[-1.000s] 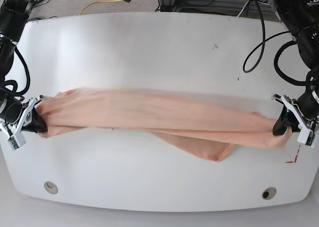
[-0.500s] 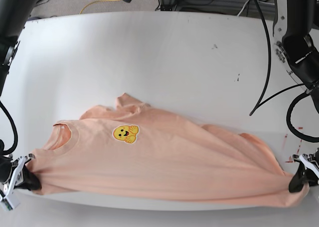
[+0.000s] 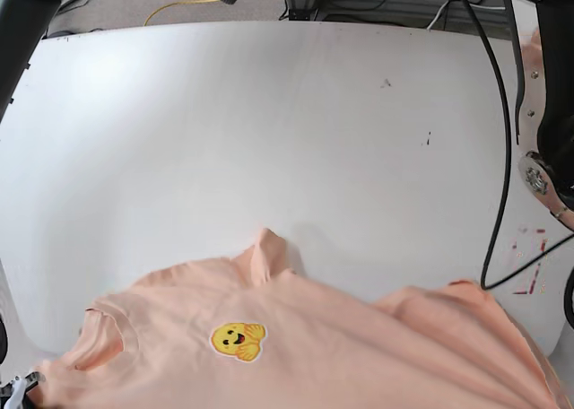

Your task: Fold the T-shirt properly

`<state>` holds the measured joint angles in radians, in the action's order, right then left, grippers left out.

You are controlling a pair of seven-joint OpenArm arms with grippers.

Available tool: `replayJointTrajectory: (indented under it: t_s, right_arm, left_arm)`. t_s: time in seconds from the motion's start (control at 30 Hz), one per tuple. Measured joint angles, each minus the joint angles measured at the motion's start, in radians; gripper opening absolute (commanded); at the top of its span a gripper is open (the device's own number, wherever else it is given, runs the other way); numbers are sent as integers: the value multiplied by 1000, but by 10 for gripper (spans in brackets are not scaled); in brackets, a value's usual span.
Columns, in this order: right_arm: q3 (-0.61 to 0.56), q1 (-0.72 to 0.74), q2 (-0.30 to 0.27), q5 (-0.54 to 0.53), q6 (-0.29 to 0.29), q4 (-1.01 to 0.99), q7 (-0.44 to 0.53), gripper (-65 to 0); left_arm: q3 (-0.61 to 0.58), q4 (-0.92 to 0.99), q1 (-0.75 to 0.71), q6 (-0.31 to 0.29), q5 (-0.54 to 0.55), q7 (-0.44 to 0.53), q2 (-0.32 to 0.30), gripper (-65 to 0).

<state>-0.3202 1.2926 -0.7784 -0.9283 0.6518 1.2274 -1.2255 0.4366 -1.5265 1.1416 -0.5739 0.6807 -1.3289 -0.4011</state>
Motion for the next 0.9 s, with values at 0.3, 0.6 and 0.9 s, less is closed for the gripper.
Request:
replayJointTrajectory:
  t_s: [0.3, 0.6, 0.9]
  right_arm:
    - [-106, -29, 6, -68, 0, -9, -36, -650]
    - [54, -39, -100, -117, 2, -4, -14, -650]
    - [319, -434, -67, -113, 2, 134, -19, -650]
  left_arm:
    - [-2, 51, 59, 1, -13, -29, 6, -650]
    - [-7, -29, -217, -4, 24, -1, 25, -650]
    - [3, -112, -503, -2, 66, 45, 10, -650]
